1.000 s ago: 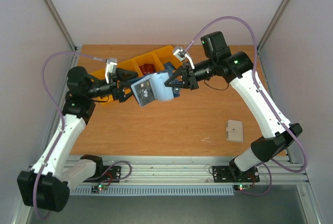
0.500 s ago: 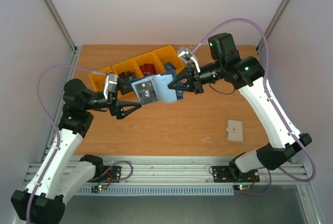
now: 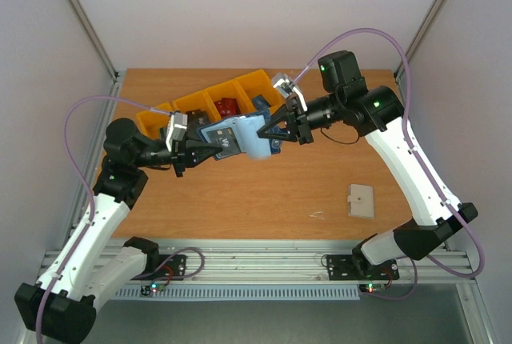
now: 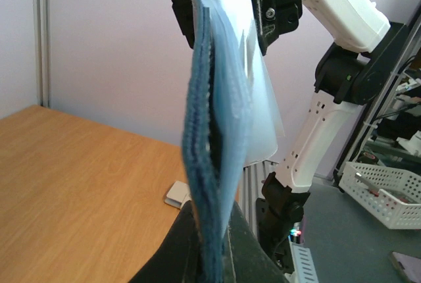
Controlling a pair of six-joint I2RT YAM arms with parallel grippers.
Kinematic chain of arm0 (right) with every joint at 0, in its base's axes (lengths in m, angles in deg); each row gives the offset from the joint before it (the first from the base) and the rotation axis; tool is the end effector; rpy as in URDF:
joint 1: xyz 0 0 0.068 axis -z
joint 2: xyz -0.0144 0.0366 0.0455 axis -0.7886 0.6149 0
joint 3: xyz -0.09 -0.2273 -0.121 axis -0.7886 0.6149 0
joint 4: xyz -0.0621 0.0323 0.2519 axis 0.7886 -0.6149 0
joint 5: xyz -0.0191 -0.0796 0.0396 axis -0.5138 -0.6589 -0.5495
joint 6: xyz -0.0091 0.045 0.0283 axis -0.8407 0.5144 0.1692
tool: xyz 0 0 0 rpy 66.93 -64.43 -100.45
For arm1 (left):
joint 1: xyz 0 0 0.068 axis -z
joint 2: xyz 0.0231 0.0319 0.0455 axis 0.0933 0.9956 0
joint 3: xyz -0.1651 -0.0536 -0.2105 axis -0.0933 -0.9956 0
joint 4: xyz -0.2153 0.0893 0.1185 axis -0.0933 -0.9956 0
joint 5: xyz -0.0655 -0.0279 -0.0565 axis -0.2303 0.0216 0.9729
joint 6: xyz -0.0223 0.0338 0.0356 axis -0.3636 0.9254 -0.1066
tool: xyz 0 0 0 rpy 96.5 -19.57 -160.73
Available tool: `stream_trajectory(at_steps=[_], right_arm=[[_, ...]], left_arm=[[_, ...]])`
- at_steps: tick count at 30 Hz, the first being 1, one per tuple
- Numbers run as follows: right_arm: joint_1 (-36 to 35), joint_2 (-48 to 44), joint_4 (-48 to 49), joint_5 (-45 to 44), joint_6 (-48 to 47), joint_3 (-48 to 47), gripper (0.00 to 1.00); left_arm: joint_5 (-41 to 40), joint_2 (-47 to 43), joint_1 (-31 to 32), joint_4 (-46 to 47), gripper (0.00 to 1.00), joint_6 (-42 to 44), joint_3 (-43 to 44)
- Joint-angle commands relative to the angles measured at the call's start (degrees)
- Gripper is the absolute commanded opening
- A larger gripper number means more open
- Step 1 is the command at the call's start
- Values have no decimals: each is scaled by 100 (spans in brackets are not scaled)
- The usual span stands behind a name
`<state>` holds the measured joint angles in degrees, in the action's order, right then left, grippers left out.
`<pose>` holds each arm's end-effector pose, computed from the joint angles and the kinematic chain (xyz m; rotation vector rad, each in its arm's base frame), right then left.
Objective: Take the credit cards out of the card holder
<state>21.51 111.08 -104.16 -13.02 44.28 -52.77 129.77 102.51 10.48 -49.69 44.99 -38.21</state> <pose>0.2145 0.1641 0.4629 -1.5533 1.3026 1.2008 0.1681 -0.0817 0.3685 1.0051 1.3732 -1.2671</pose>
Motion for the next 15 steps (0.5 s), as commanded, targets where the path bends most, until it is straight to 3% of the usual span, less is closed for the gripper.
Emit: stream_trajectory(at_steps=[1, 6, 9, 11, 13, 15], right_arm=[[42, 9, 107, -938, 340, -57, 27], [582, 3, -23, -2465, 1174, -305, 45], [607, 4, -295, -3843, 1417, -689, 44], [425, -9, -251, -4211, 1600, -787, 40], [-154, -56, 59, -4247, 1435, -689, 36], [-660, -69, 543, -3082, 990, -440, 34]], left_arm=[[-437, -152, 23, -274, 0, -4, 150], [-2613, -245, 25, -1671, 0, 75, 186], [-4381, -270, 32, -2197, 0, 540, 203], [-5130, -271, 39, -2307, 0, 802, 245], [-5143, -251, 43, -2280, 0, 946, 305], [-4603, -241, 45, -2111, 0, 924, 328]])
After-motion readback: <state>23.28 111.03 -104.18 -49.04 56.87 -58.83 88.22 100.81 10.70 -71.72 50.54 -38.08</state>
